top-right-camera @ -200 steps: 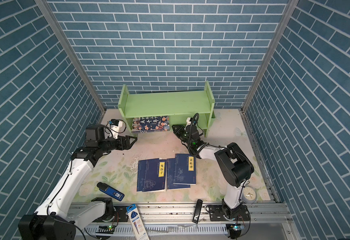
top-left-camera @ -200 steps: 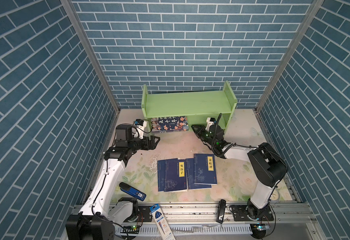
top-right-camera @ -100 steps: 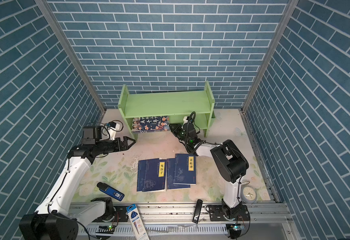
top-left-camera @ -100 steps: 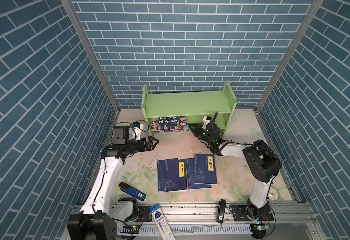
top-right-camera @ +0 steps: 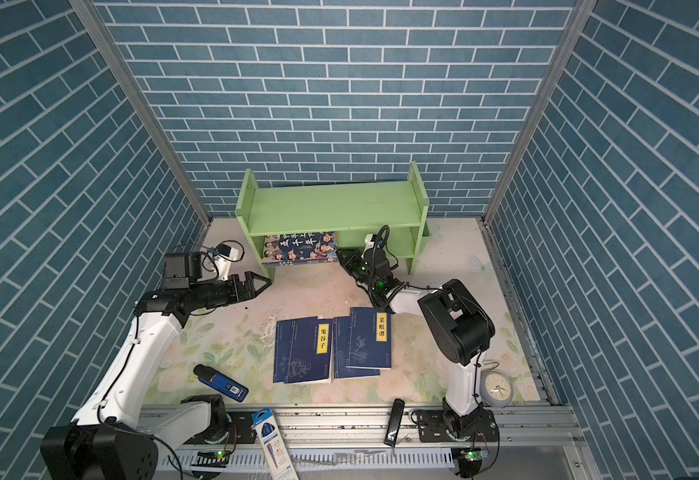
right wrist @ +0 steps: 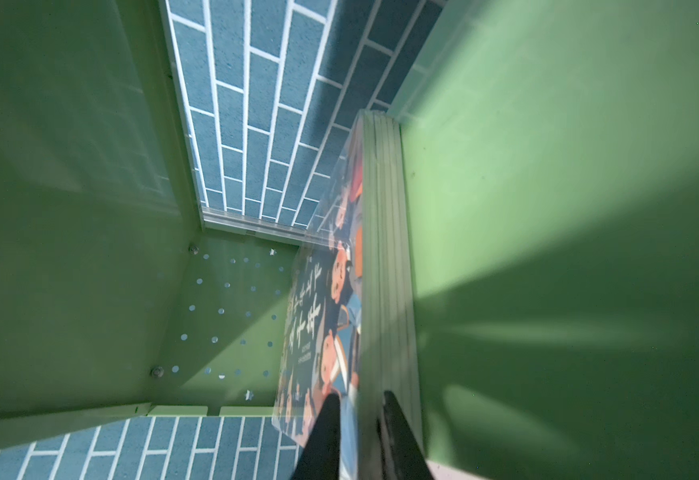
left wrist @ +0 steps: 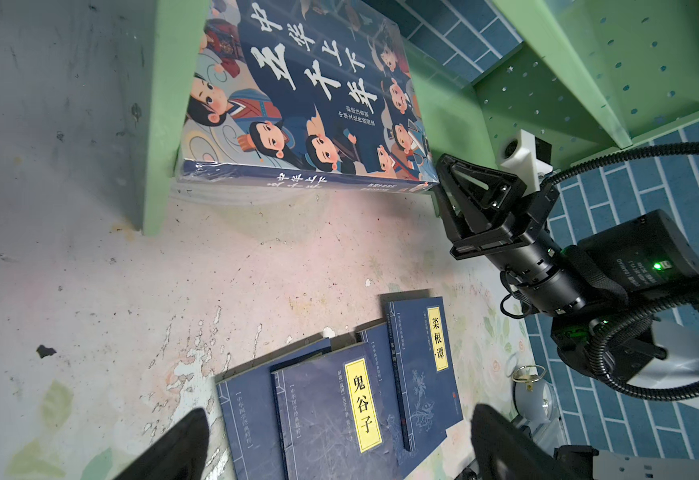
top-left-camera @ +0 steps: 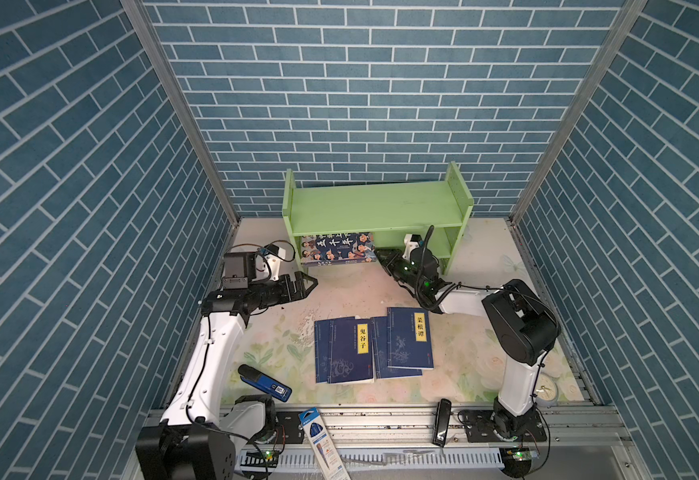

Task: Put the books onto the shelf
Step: 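Move both grippers from the shelf down to the blue books on the table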

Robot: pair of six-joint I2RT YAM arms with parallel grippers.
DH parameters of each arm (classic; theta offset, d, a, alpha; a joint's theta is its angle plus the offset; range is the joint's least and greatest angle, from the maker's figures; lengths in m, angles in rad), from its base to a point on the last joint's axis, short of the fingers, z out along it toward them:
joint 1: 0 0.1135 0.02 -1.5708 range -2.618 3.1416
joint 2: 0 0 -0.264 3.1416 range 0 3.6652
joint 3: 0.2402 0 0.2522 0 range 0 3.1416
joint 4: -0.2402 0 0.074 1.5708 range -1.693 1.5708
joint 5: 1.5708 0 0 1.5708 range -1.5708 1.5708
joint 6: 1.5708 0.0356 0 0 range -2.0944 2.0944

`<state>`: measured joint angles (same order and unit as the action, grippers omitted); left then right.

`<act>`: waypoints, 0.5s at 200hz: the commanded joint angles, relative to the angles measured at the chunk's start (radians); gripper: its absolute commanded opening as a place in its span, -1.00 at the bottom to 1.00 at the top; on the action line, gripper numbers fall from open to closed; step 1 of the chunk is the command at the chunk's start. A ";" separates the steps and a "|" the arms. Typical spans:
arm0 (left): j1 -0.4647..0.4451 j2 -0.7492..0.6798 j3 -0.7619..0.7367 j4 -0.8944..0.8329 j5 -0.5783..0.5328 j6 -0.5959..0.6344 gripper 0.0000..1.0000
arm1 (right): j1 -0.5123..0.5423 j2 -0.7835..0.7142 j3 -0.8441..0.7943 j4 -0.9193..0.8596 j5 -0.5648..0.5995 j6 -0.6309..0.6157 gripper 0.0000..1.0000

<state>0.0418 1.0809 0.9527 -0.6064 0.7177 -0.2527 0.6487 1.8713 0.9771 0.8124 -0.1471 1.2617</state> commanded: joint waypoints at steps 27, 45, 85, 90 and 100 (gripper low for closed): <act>0.004 -0.046 -0.004 0.004 0.127 0.026 0.99 | -0.006 -0.319 -0.131 -0.208 0.103 -0.086 -0.31; -0.001 -0.053 -0.036 0.004 0.207 0.003 0.99 | 0.003 -0.454 -0.181 -0.360 0.087 -0.108 -0.25; -0.052 -0.020 -0.122 -0.060 0.178 -0.029 0.99 | 0.016 -0.707 -0.180 -0.920 0.065 -0.184 -0.03; -0.064 -0.007 -0.132 -0.062 0.170 -0.032 0.99 | 0.017 -0.727 -0.180 -0.991 0.069 -0.187 0.05; -0.087 0.018 -0.149 -0.054 0.165 -0.034 0.99 | 0.016 -0.758 -0.196 -1.103 0.065 -0.195 0.19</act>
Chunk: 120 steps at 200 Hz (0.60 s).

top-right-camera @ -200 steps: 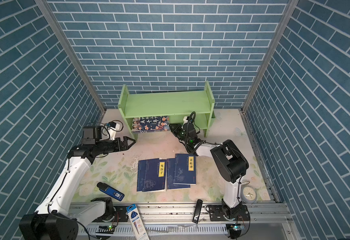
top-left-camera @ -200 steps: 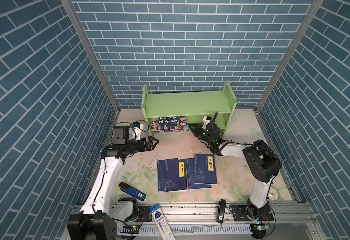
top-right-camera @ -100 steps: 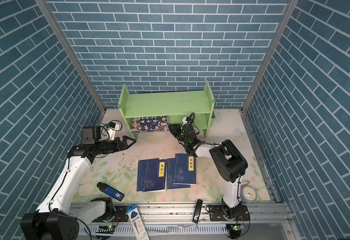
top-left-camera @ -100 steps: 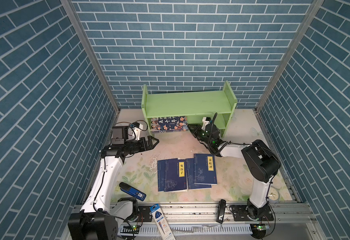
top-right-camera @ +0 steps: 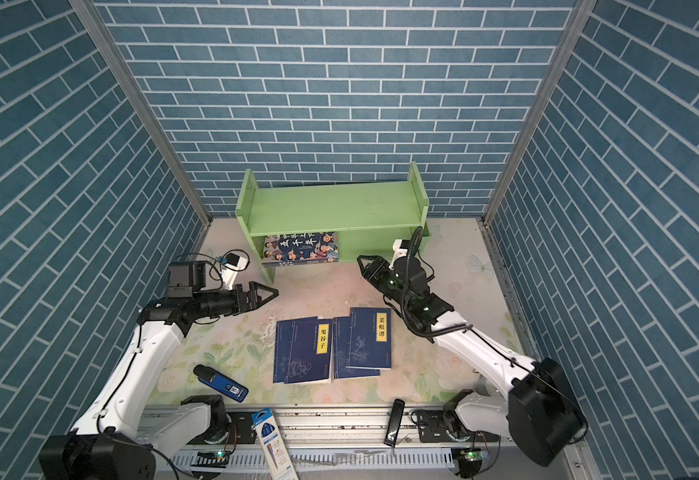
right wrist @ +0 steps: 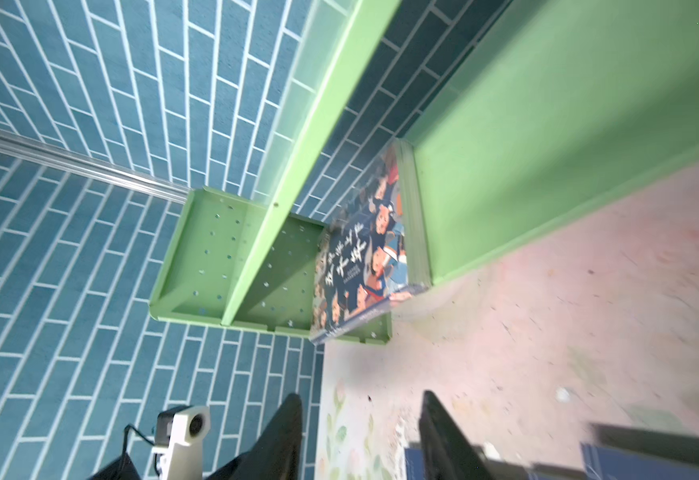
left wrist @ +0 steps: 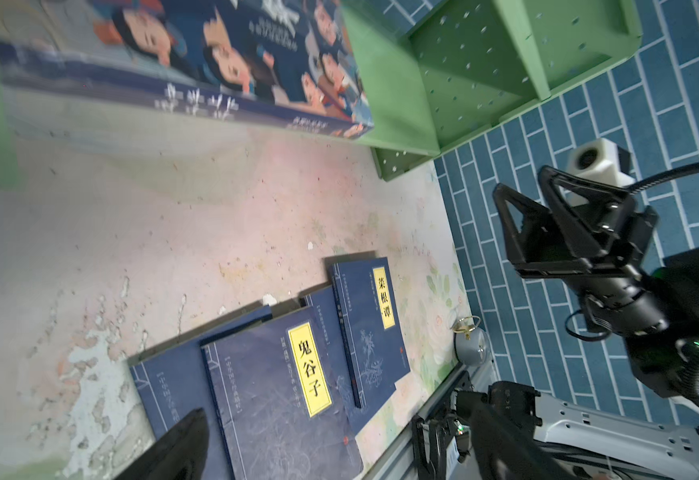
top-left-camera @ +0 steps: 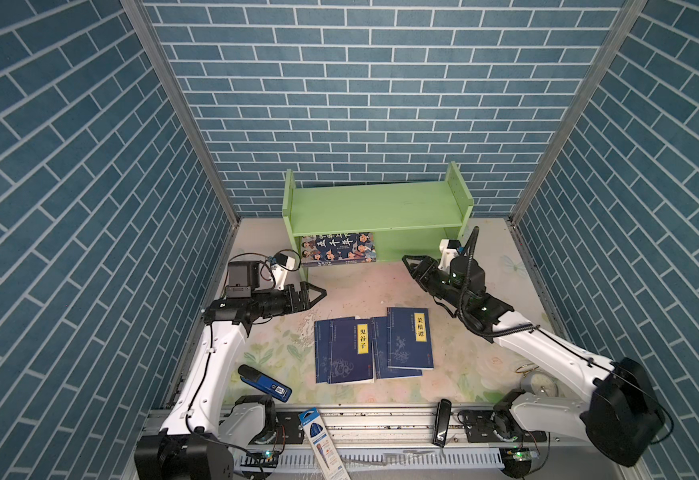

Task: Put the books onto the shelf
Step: 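Move both grippers from the shelf down to the blue books on the table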

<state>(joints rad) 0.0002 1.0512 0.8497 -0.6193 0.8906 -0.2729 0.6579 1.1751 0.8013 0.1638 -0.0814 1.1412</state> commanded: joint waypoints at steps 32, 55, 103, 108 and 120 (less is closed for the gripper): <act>-0.167 0.110 -0.066 0.038 0.012 0.006 0.99 | -0.003 -0.085 -0.082 -0.564 0.018 -0.064 0.38; -0.293 0.171 -0.032 0.064 0.003 0.055 0.99 | -0.031 -0.062 -0.167 -0.516 0.020 -0.038 0.44; -0.500 0.351 0.041 0.271 -0.080 -0.031 0.99 | -0.078 -0.010 -0.281 -0.349 -0.055 -0.029 0.48; -0.519 0.380 0.065 0.273 -0.091 -0.032 0.99 | -0.081 -0.003 -0.286 -0.328 -0.069 -0.031 0.47; -0.564 0.451 0.116 0.275 -0.102 -0.040 0.99 | -0.089 0.026 -0.289 -0.303 -0.103 -0.035 0.48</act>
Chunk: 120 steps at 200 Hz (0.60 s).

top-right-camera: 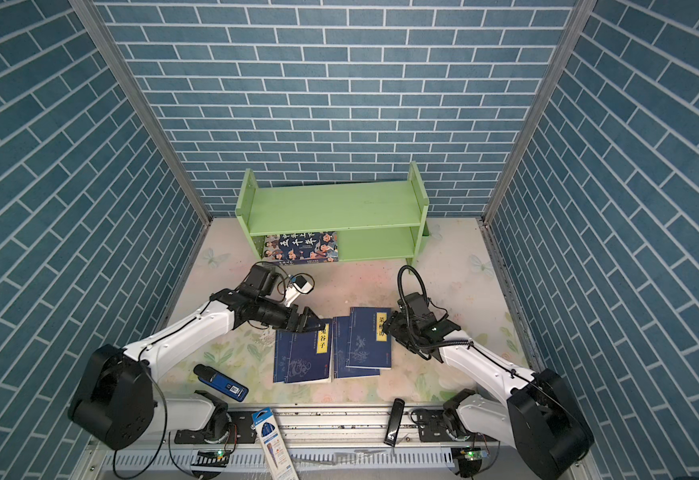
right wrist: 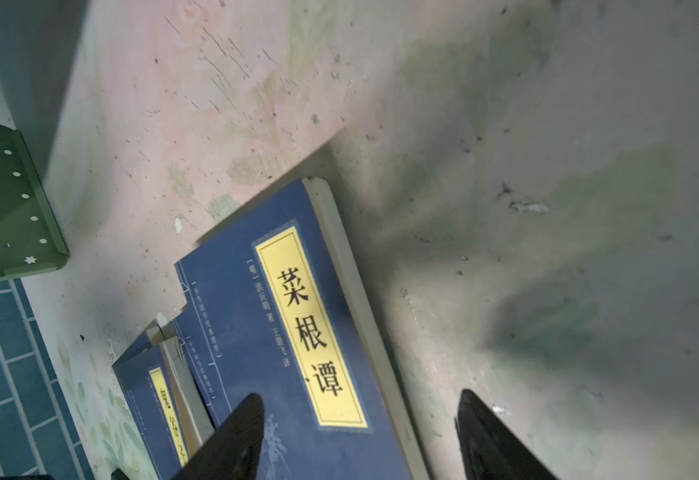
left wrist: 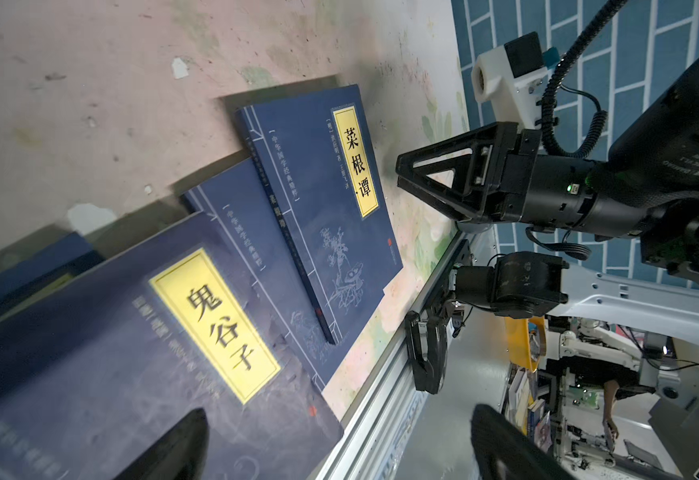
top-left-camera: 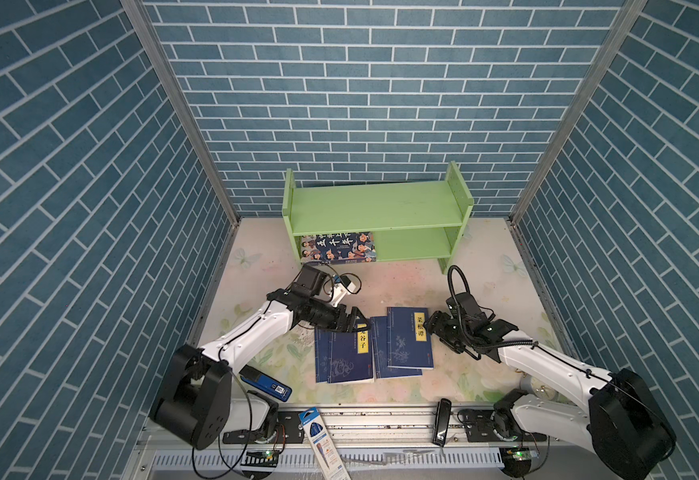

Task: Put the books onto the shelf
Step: 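Move both grippers from the shelf down to the blue books on the table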

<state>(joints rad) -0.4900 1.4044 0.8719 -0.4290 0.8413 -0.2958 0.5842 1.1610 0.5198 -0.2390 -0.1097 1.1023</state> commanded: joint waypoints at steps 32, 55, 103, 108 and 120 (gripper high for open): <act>-0.144 0.222 0.154 0.148 -0.148 -0.070 0.99 | -0.030 0.085 -0.026 0.166 -0.149 -0.014 0.47; -0.170 0.222 0.103 0.265 -0.237 -0.109 0.99 | -0.042 0.123 -0.030 0.203 -0.202 -0.035 0.46; -0.225 0.286 0.113 0.293 -0.239 -0.116 0.99 | -0.057 0.229 -0.015 0.250 -0.276 -0.091 0.42; -0.225 0.308 0.130 0.272 -0.230 -0.116 0.99 | -0.057 0.233 -0.015 0.258 -0.279 -0.096 0.41; -0.224 0.347 0.141 0.260 -0.215 -0.124 0.99 | -0.058 0.233 -0.012 0.263 -0.284 -0.115 0.38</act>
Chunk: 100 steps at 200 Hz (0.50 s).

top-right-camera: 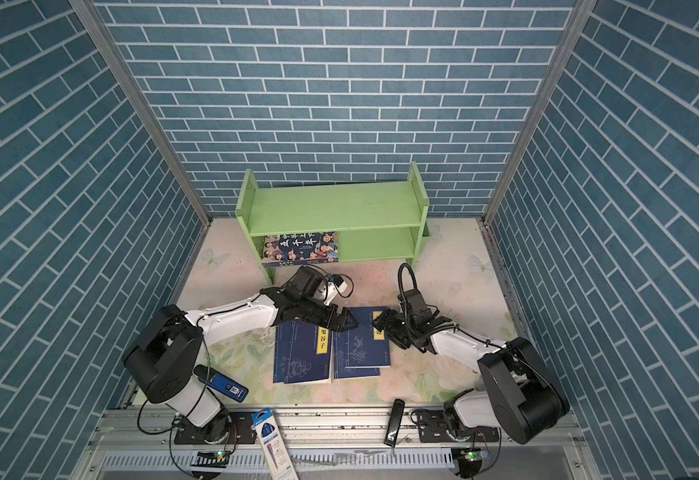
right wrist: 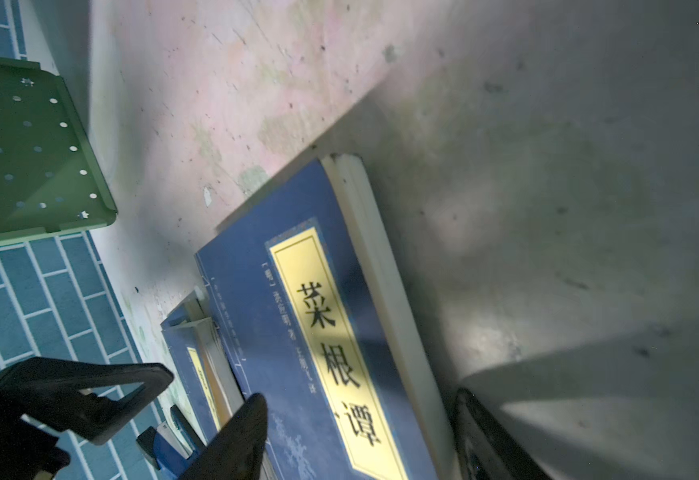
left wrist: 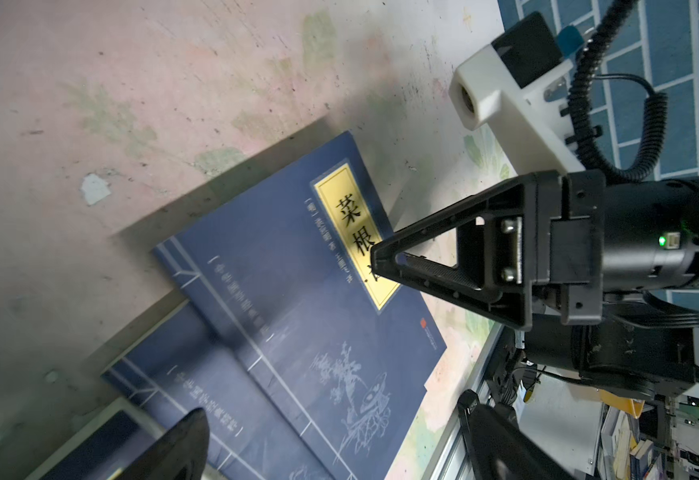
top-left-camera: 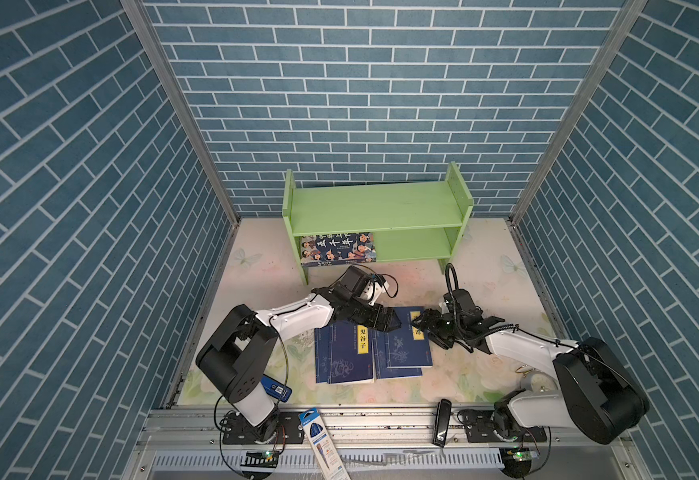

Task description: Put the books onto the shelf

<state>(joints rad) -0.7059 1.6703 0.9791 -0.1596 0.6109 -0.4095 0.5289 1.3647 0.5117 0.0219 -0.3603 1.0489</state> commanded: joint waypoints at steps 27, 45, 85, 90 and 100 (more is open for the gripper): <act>-0.007 0.109 -0.022 0.044 0.026 -0.089 0.99 | -0.003 -0.003 -0.006 -0.016 -0.050 -0.075 0.31; -0.012 0.073 -0.040 0.034 -0.017 -0.088 0.99 | -0.006 -0.039 -0.016 -0.078 -0.024 -0.083 0.30; -0.025 0.073 -0.013 -0.017 0.002 -0.083 0.99 | -0.015 -0.040 -0.052 -0.053 -0.053 -0.068 0.32; -0.026 0.085 -0.013 -0.006 0.019 -0.088 0.99 | -0.017 -0.027 -0.056 -0.038 -0.067 -0.068 0.32; -0.026 0.113 -0.012 0.020 0.040 -0.101 0.99 | -0.017 0.004 -0.057 -0.014 -0.093 -0.067 0.32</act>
<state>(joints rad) -0.7200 1.7405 0.9592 -0.1337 0.6144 -0.4885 0.5171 1.3201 0.4759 -0.0078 -0.4038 1.0035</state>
